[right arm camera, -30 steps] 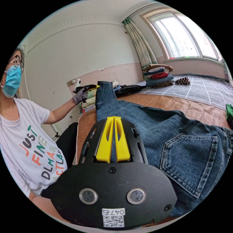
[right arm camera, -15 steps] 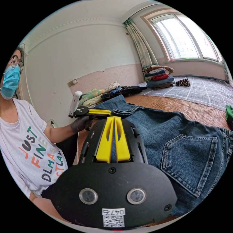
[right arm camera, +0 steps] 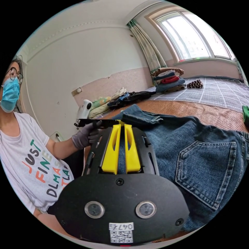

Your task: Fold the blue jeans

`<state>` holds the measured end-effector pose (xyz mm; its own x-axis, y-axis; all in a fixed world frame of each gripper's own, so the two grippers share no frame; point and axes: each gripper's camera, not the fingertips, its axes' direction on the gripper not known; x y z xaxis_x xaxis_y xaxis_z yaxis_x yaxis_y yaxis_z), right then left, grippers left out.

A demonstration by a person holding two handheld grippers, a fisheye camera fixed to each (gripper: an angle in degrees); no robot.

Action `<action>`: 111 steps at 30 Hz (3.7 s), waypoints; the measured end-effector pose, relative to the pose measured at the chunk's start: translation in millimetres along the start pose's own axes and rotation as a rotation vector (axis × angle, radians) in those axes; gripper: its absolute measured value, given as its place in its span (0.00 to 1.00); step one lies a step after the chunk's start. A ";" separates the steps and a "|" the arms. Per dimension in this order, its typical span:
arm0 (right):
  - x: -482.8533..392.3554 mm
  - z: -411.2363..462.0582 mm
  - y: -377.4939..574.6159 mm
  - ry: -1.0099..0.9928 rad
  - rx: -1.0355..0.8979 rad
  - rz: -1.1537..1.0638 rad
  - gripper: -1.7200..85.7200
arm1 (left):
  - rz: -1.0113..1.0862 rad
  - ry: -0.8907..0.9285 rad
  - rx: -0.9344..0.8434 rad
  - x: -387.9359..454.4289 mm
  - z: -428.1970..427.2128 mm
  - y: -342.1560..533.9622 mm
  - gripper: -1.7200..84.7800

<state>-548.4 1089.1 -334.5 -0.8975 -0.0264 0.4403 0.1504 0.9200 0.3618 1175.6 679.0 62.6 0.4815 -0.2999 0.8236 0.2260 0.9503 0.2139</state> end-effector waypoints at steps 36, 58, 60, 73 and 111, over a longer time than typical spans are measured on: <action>-223.3 534.9 -537.2 0.500 -0.617 -0.351 0.01 | -0.764 0.189 0.455 -534.1 -294.2 125.7 0.01; -266.1 226.4 -361.3 0.434 -0.272 -0.069 0.01 | 0.036 0.103 0.289 -175.6 -266.7 -82.6 0.02; -231.5 162.7 -339.8 0.503 -0.201 0.036 0.01 | 0.144 0.011 0.183 -86.4 -199.5 -93.8 0.03; -96.6 -29.7 -178.9 0.482 -0.080 0.371 0.06 | 0.086 0.180 -0.120 14.8 -85.3 -23.0 0.16; -134.3 44.5 -230.1 0.466 -0.164 0.117 0.03 | -0.003 -0.114 -0.103 -48.9 -237.0 -66.4 0.01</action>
<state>-481.0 898.4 -513.4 -0.5962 -0.1329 0.7918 0.3357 0.8546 0.3962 1337.7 610.8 -116.4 0.3832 -0.2855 0.8784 0.3160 0.9342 0.1658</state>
